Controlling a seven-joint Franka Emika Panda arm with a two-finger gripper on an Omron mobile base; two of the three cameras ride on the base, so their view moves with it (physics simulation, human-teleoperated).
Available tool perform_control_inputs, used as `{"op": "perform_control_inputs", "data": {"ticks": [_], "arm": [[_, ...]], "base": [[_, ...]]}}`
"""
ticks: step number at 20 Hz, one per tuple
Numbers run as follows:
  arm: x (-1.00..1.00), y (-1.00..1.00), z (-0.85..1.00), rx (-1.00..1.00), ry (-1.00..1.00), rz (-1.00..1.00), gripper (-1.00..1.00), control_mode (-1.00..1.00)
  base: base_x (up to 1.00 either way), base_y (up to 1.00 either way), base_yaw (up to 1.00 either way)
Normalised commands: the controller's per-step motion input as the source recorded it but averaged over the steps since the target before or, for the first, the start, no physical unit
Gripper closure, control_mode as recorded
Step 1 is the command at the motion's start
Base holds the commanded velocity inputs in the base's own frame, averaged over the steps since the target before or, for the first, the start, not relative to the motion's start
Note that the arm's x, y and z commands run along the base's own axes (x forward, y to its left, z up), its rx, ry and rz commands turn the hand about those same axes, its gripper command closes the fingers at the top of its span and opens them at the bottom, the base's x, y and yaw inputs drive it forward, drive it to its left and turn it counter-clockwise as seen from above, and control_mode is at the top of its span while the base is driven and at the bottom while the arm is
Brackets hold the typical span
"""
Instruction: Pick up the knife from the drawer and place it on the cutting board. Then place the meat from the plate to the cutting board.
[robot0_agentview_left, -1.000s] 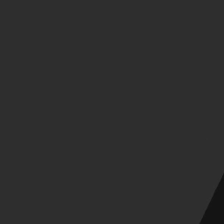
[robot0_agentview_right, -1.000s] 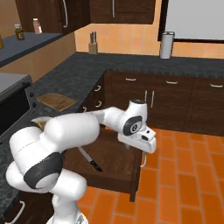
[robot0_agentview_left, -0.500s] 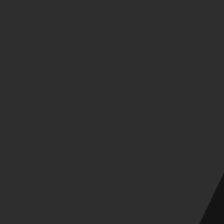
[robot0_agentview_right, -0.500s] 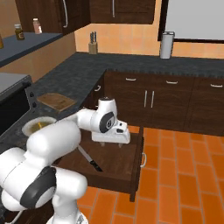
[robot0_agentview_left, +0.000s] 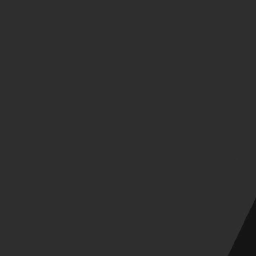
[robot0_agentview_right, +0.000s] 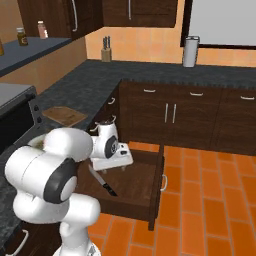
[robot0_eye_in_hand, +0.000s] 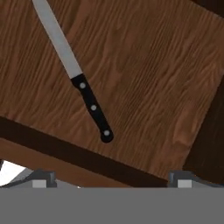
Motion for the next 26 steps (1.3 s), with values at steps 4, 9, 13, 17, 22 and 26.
{"op": "perform_control_inputs", "data": {"ticks": [4,9,13,17,22,26], "arm": [[0.02,0.17,-0.8,0.01,0.01,0.04,-1.0,-1.0],[0.01,0.0,-0.62,0.22,0.0,0.0,-1.0,-1.0],[0.0,0.0,-0.25,0.05,0.0,0.0,-1.0,-1.0],[0.08,0.08,-0.45,0.0,0.0,0.0,-1.0,-1.0],[0.19,0.05,-0.34,0.0,0.03,0.0,-1.0,-1.0],[0.36,0.03,-0.41,0.0,0.03,0.0,-1.0,-1.0]], "base": [[0.0,0.0,0.0],[0.0,0.0,0.0],[0.0,0.0,0.0],[0.0,0.0,0.0],[0.0,0.0,0.0],[0.0,0.0,0.0]]}}
